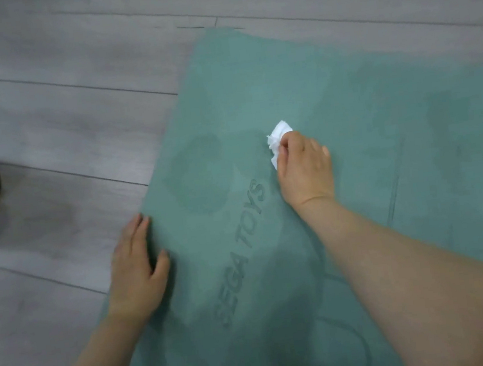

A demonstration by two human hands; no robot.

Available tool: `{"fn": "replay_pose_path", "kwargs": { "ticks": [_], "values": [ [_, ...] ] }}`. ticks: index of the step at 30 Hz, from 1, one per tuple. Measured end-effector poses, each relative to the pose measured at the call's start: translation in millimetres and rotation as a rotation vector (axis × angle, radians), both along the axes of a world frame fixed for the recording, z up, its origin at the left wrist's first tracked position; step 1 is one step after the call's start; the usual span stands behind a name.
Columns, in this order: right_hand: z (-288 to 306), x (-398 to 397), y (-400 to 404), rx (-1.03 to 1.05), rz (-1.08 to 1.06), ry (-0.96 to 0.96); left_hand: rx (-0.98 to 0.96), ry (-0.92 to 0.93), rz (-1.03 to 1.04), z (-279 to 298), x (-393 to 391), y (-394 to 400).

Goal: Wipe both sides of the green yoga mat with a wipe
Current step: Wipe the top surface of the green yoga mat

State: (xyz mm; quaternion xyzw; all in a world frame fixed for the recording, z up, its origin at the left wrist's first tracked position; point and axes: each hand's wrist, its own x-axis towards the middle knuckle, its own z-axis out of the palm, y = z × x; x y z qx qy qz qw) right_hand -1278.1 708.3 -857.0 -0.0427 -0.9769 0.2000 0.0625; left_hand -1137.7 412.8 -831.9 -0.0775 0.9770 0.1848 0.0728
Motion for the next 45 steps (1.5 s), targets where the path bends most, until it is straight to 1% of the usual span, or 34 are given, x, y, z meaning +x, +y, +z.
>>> {"fn": "replay_pose_path", "kwargs": {
  "ticks": [2,3,8,11,13,16,19,21,22,23,25,27,29,30,31,32,33,34,36,38,39,40,41,42,43,45],
  "values": [
    [-1.9,-0.9,-0.8,-0.004,-0.01,0.014,-0.11,0.007,0.02,-4.5,12.2,-21.8],
    [-2.9,-0.3,-0.6,-0.008,-0.013,0.015,-0.131,0.012,0.013,-7.4,17.1,-24.4],
    [4.7,2.3,-1.8,-0.05,-0.014,-0.014,-0.14,0.052,0.012,-6.9,19.4,-24.3],
    [19.3,8.7,4.2,-0.231,0.026,-0.1,-0.162,0.058,0.018,-9.8,19.9,-24.3],
    [36.0,30.8,12.4,-0.292,0.028,-0.172,-0.161,0.064,0.022,-11.4,19.7,-23.9],
    [53.0,103.0,25.2,-0.292,-0.17,-0.242,-0.159,0.084,0.019,-12.4,21.0,-25.5],
    [58.2,169.4,18.0,-0.242,-0.343,-0.339,-0.161,0.082,0.02,-13.1,20.1,-26.1],
    [54.7,179.9,1.0,-0.198,-0.412,-0.361,-0.167,0.075,0.022,-12.6,20.1,-25.0],
    [55.1,172.7,-13.9,-0.165,-0.407,-0.358,-0.166,0.08,0.022,-12.5,20.4,-24.8],
    [55.6,159.0,-34.5,-0.149,-0.372,-0.36,-0.165,0.088,0.022,-12.2,20.5,-24.7],
    [55.8,121.8,-89.8,-0.156,-0.204,-0.378,-0.16,0.099,0.019,-11.4,19.9,-24.8],
    [54.1,84.4,-154.7,-0.152,0.066,-0.368,-0.158,0.097,0.017,-12.5,20.7,-25.7],
    [58.3,59.6,-207.1,-0.078,0.368,-0.344,-0.158,0.092,0.01,-14.5,21.1,-26.8],
    [61.3,54.5,-219.6,-0.029,0.483,-0.345,-0.158,0.092,0.009,-15.3,20.4,-26.9],
    [61.7,54.0,-220.3,0.011,0.547,-0.357,-0.162,0.095,0.011,-15.8,20.5,-27.1],
    [61.2,56.3,-208.6,0.026,0.541,-0.354,-0.164,0.1,0.014,-16.2,20.0,-26.8],
    [56.5,63.4,-184.1,0.028,0.479,-0.361,-0.164,0.105,0.017,-16.5,20.1,-26.7],
    [52.2,74.6,-152.3,0.005,0.372,-0.375,-0.163,0.107,0.019,-16.2,20.4,-26.8],
    [45.8,106.3,-72.5,-0.059,0.099,-0.409,-0.162,0.107,0.02,-15.6,20.1,-26.5],
    [56.2,145.5,2.4,-0.085,-0.228,-0.416,-0.163,0.1,0.019,-15.2,20.3,-26.5],
    [62.2,160.4,28.5,-0.067,-0.366,-0.397,-0.164,0.098,0.016,-15.4,20.9,-26.9],
    [68.0,167.7,42.3,-0.027,-0.44,-0.382,-0.165,0.098,0.015,-15.8,20.8,-27.1],
    [67.1,167.6,42.1,0.008,-0.448,-0.358,-0.169,0.096,0.015,-15.8,20.3,-27.2],
    [64.2,160.6,27.7,0.012,-0.401,-0.332,-0.173,0.092,0.015,-15.9,19.9,-26.8],
    [57.7,147.5,2.1,0.002,-0.298,-0.307,-0.173,0.088,0.017,-15.6,19.8,-26.8],
    [47.6,110.9,-74.1,-0.023,-0.009,-0.266,-0.172,0.088,0.02,-15.8,21.1,-27.8]
  ]
}}
